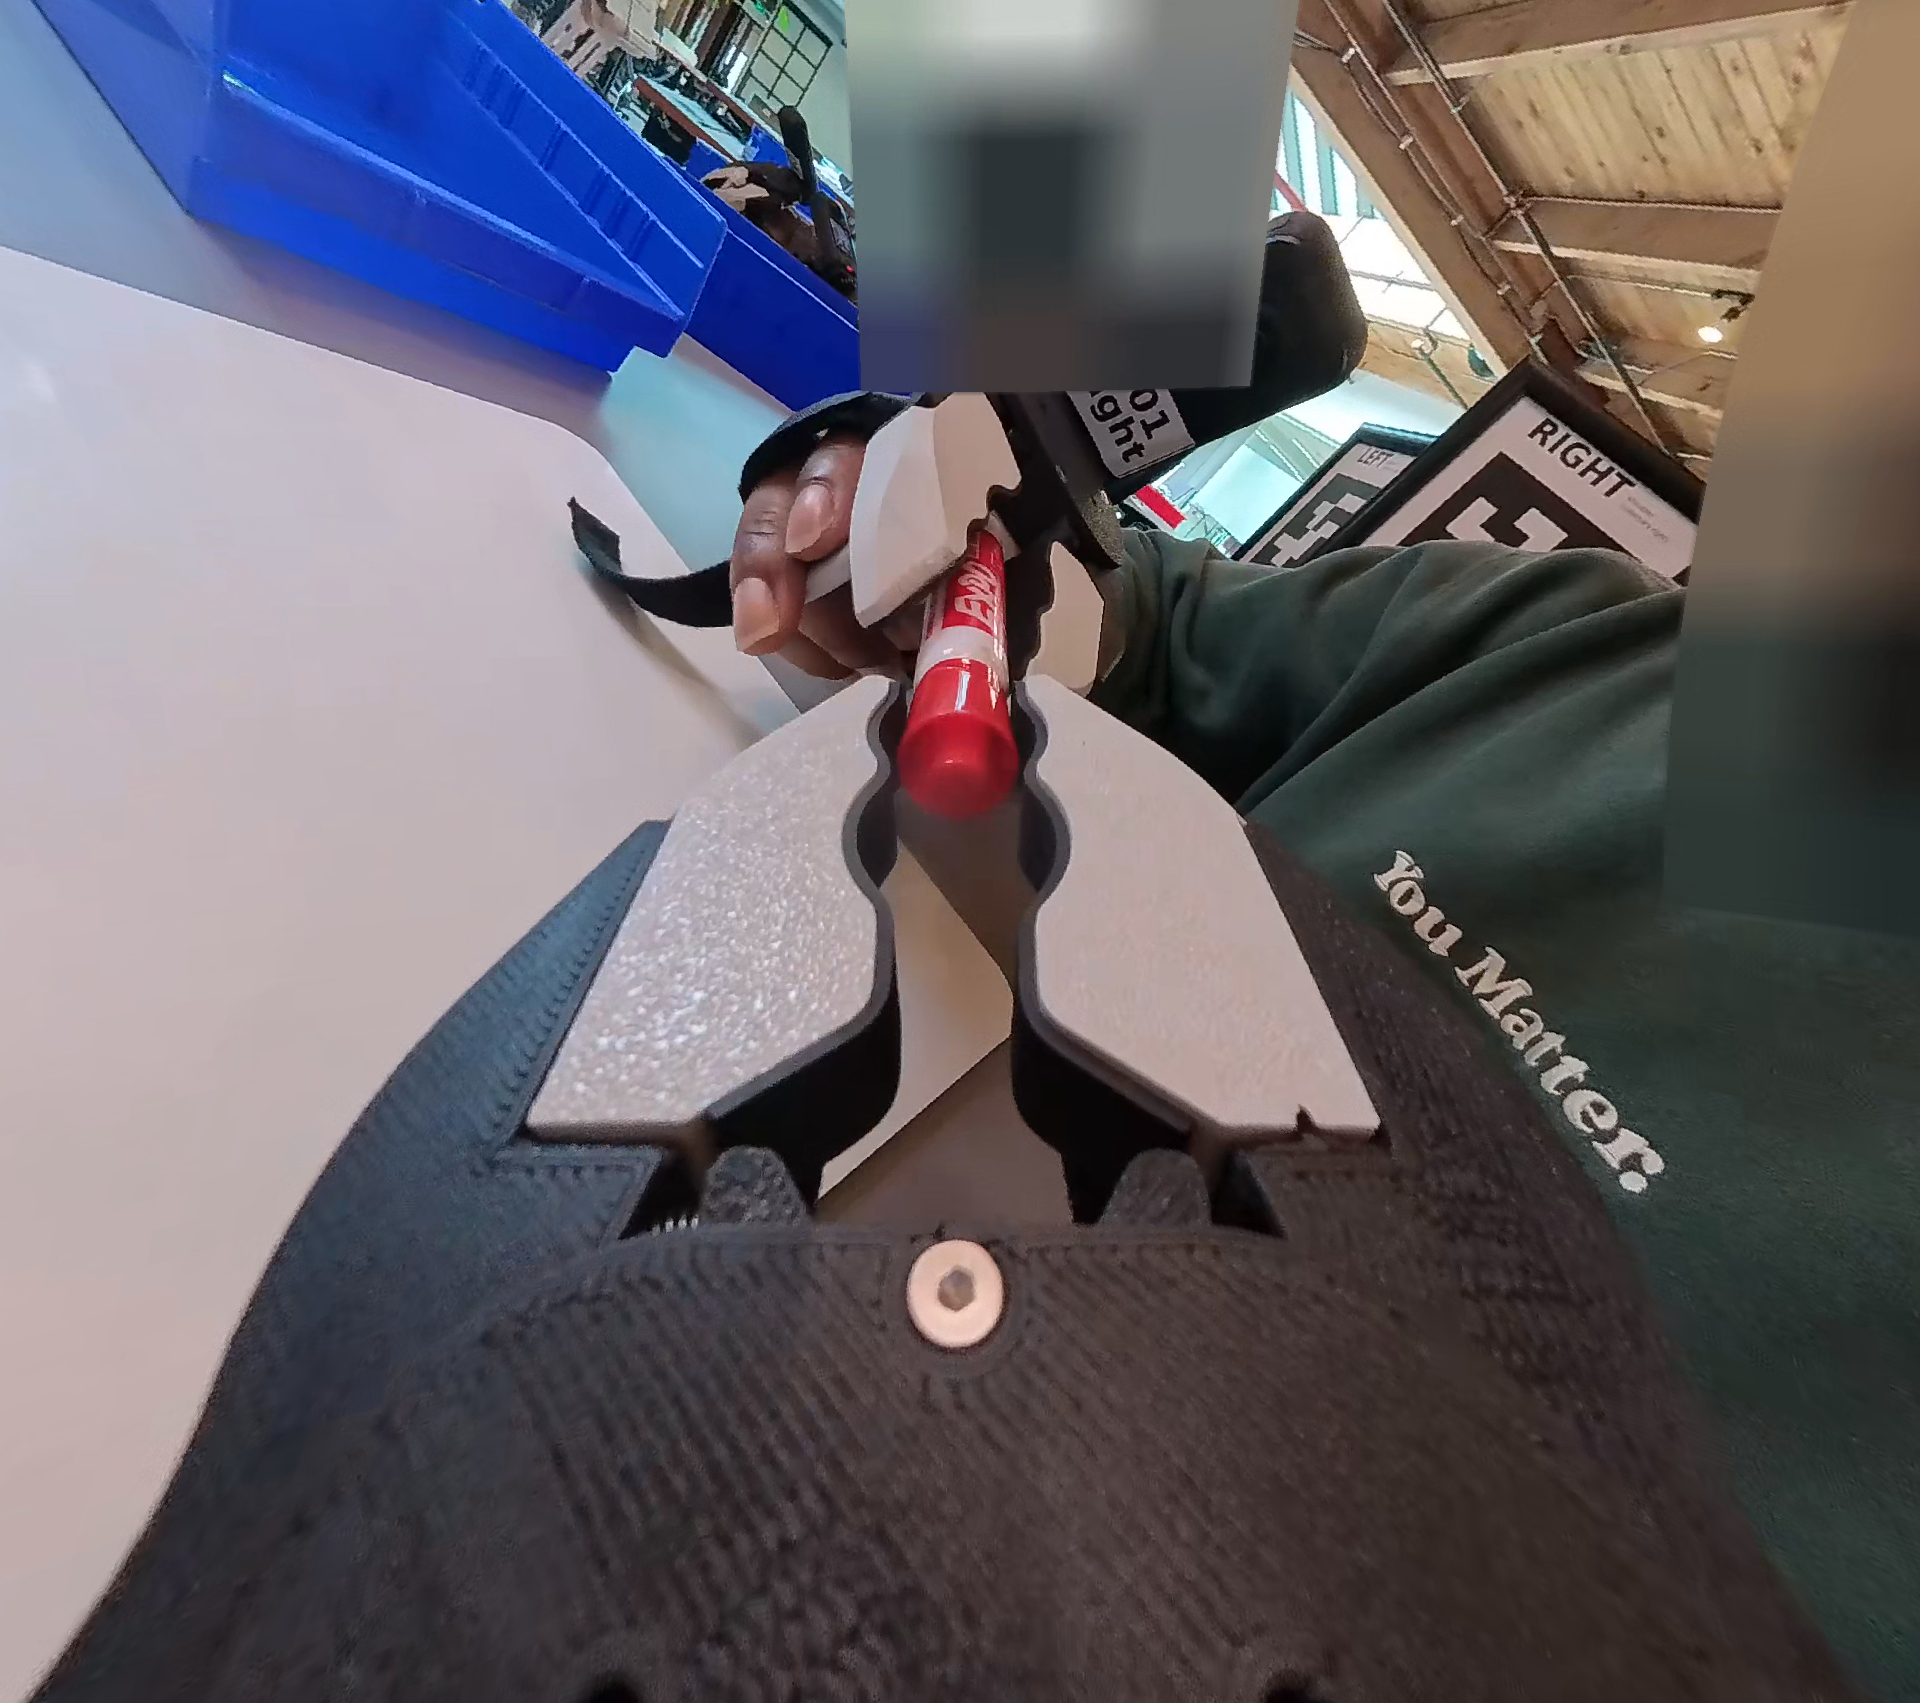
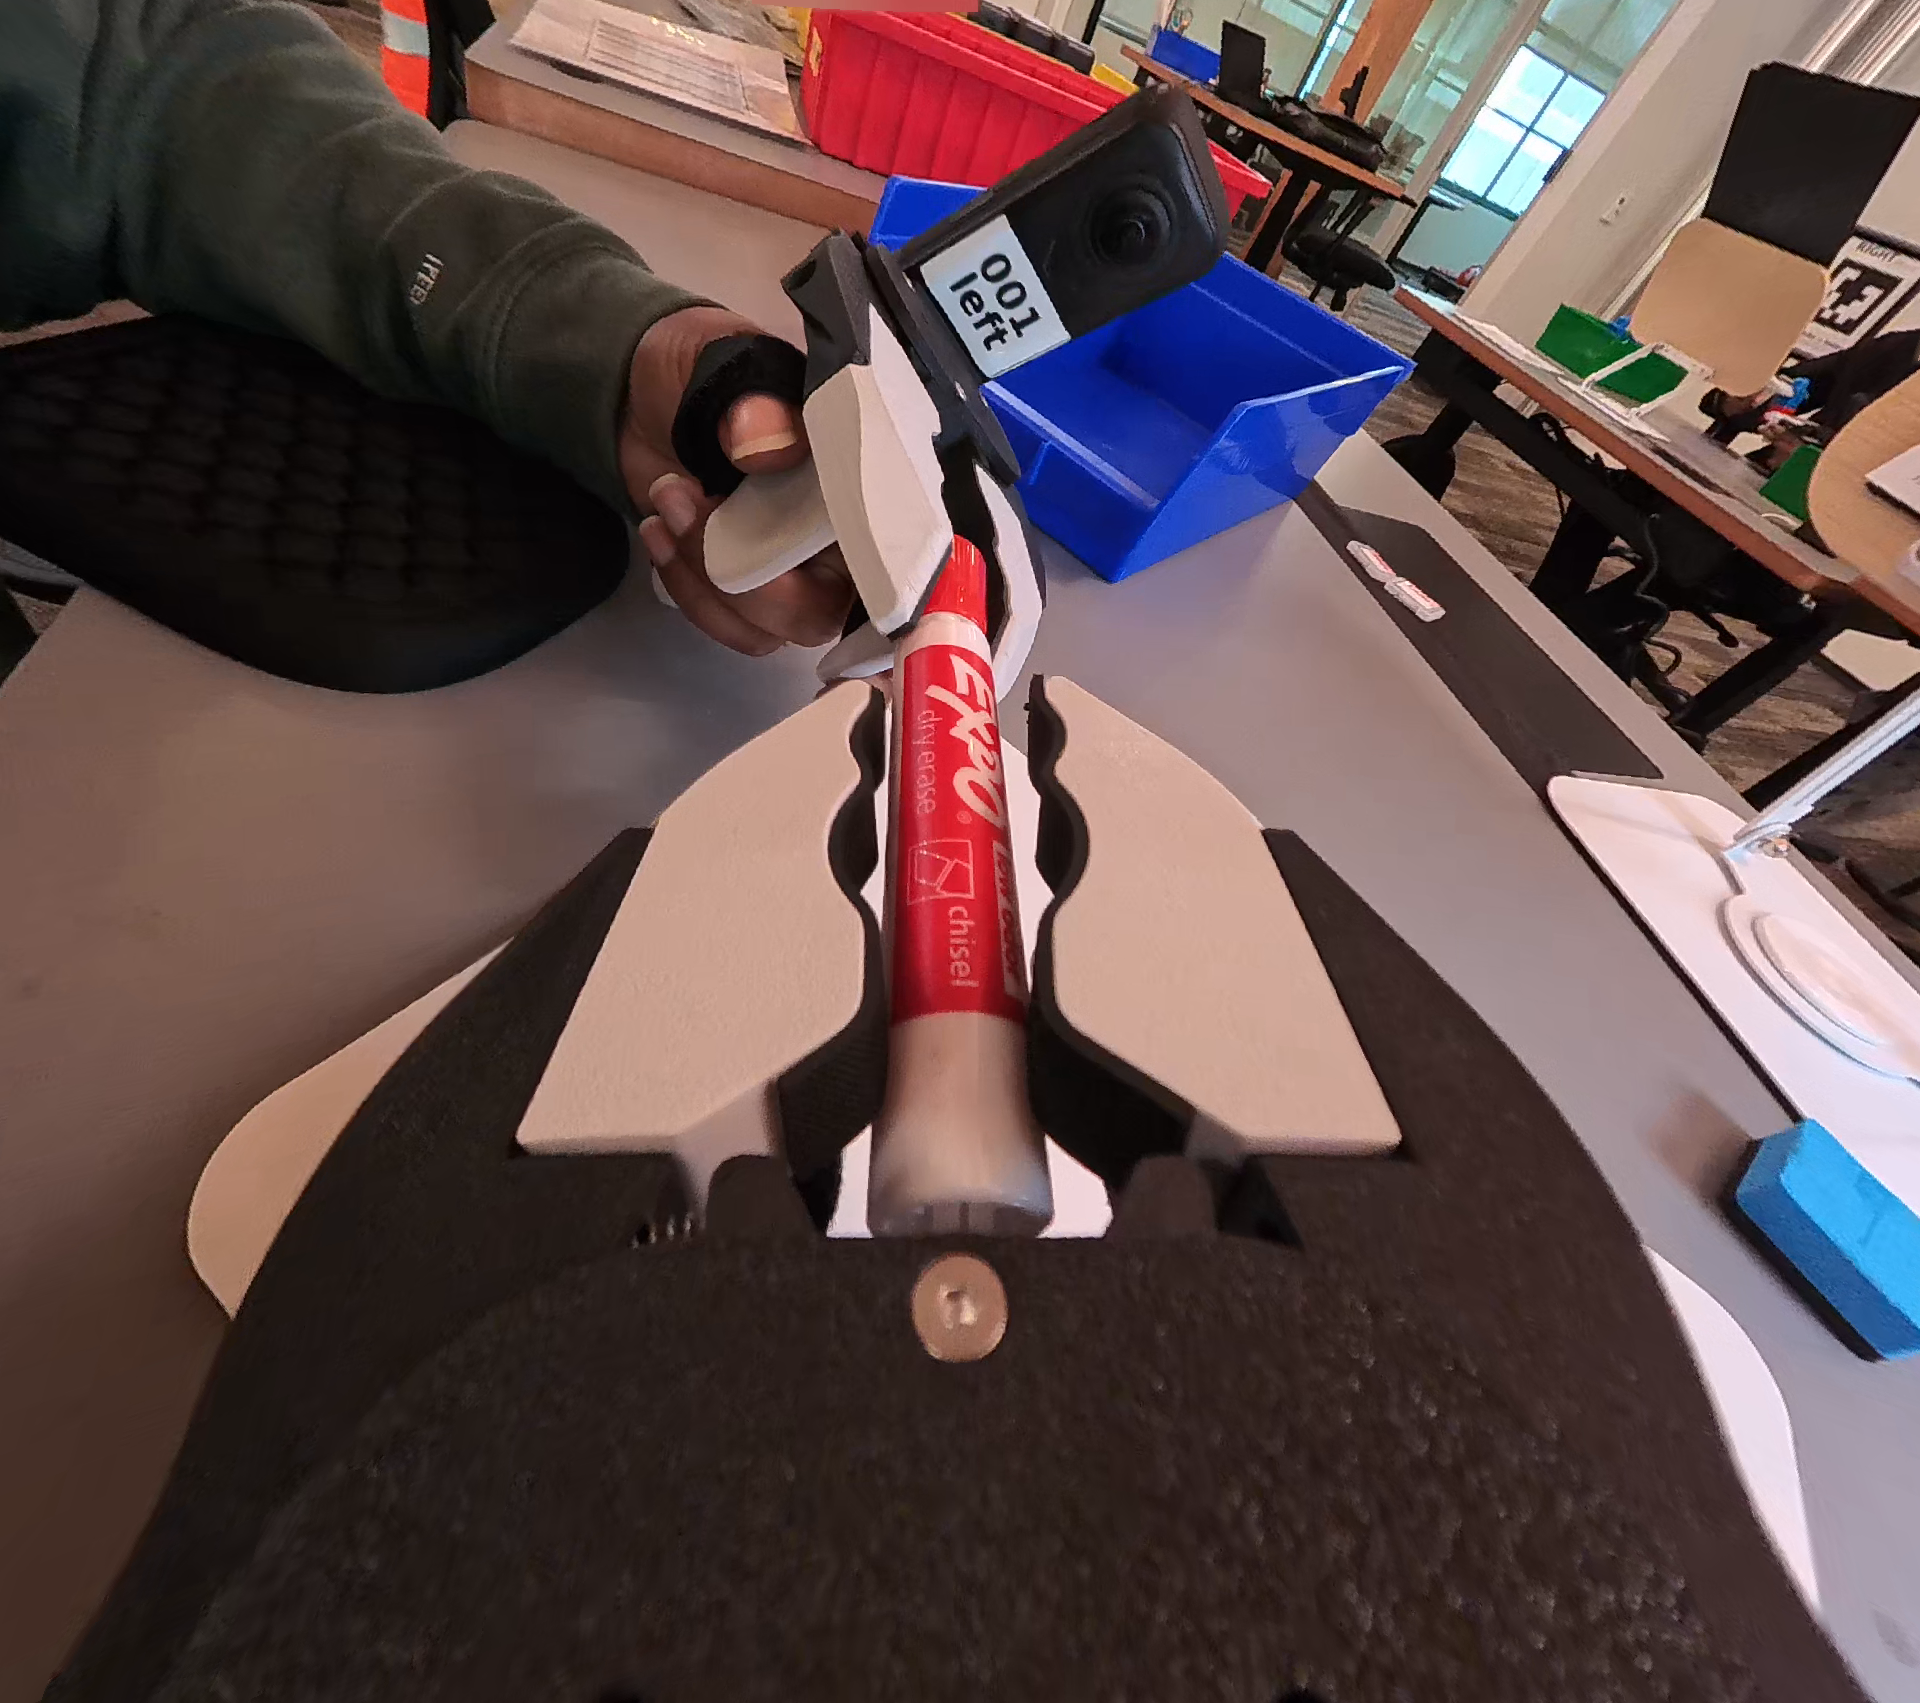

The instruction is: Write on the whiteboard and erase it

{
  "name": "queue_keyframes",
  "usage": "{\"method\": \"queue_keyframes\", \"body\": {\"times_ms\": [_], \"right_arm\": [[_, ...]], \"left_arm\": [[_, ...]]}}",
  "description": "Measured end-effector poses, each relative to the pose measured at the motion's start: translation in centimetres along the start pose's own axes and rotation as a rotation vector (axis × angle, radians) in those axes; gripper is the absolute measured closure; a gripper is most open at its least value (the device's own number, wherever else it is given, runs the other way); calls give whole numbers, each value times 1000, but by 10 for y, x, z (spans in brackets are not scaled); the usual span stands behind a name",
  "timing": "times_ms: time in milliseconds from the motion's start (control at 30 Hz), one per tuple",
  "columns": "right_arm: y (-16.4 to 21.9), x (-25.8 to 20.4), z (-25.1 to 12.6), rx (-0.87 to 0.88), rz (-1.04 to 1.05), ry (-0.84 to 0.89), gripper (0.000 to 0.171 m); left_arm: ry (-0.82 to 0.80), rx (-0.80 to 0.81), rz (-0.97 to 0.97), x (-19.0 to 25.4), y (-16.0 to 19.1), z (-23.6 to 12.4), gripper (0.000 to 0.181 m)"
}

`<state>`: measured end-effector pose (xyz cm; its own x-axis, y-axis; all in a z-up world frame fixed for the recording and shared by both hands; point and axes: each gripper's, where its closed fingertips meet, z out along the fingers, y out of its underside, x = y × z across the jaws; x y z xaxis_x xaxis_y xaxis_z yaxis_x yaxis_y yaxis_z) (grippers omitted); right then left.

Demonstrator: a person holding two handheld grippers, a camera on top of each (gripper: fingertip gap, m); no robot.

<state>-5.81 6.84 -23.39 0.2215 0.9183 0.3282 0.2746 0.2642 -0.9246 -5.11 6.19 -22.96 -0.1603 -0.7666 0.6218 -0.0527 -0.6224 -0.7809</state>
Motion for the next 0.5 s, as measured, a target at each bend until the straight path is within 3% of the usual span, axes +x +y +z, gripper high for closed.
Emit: {"method": "queue_keyframes", "body": {"times_ms": [500], "right_arm": [[-5,-2,-2,11,102,-50,152]], "left_arm": [[21,6,1,1,1,0,160]]}}
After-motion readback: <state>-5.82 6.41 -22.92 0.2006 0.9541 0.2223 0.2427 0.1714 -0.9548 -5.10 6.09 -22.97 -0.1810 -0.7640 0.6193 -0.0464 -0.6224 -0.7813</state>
